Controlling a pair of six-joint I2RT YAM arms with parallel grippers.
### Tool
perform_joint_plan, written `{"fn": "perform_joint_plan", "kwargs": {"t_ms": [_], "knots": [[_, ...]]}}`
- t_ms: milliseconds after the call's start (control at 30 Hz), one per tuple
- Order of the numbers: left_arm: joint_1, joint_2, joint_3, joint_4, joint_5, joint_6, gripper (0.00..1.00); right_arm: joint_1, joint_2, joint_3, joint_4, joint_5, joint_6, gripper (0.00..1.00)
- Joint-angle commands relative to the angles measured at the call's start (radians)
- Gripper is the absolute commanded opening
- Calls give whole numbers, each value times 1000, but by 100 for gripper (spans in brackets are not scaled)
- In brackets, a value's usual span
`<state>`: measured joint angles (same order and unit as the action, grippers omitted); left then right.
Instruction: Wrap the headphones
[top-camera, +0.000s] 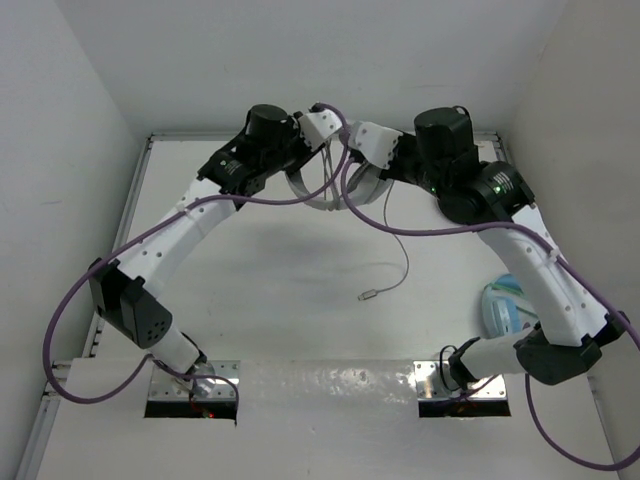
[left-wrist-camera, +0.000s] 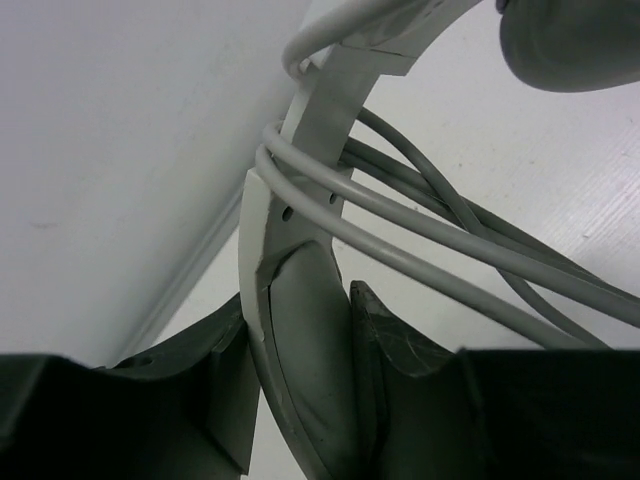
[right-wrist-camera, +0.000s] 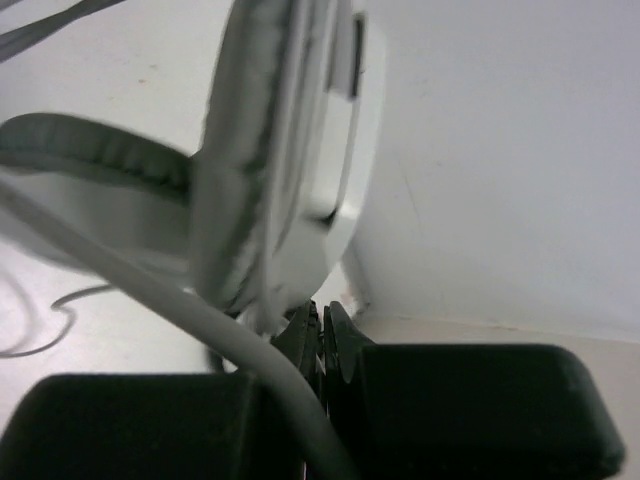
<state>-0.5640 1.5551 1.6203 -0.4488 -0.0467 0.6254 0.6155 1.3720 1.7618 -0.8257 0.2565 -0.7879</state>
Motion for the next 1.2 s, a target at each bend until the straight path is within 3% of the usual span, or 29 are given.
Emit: {"fn": "perform_joint_plan", "kwargs": {"t_ms": [0,67,167,200,333,433,600,700,867,1167], "knots": [[73,49,53,-143,-1,-30,0,-10,-50,56,-19,-7,169,0],[111,43,67,-140,-5,-79,0,-10,-66,6,-50,-35,238,3],[124,31,99,-168,4,-102,0,-10,-145,-209,40,-140,369,2],[124,25,113,-178,34,-99,0,-10,-165,-345,153,-214,450,1],[115,10,131,-234,115,-124,0,-10,-186,-567,431,-417,664,0],[110,3,119,-283,175,-139,0,-10,-116,-579,525,-546,780,0],[98,-46,-49,-337,173,-95,0,-11,4,-383,311,-593,791,7],[73,-85,-170,-277,72,11,0,-10,42,-268,133,-460,708,15],[18,-119,-252,-174,-37,167,0,-11,96,-156,-28,-68,656,7],[1,-105,-269,-146,-54,260,0,-10,104,-55,-52,389,431,14]]}}
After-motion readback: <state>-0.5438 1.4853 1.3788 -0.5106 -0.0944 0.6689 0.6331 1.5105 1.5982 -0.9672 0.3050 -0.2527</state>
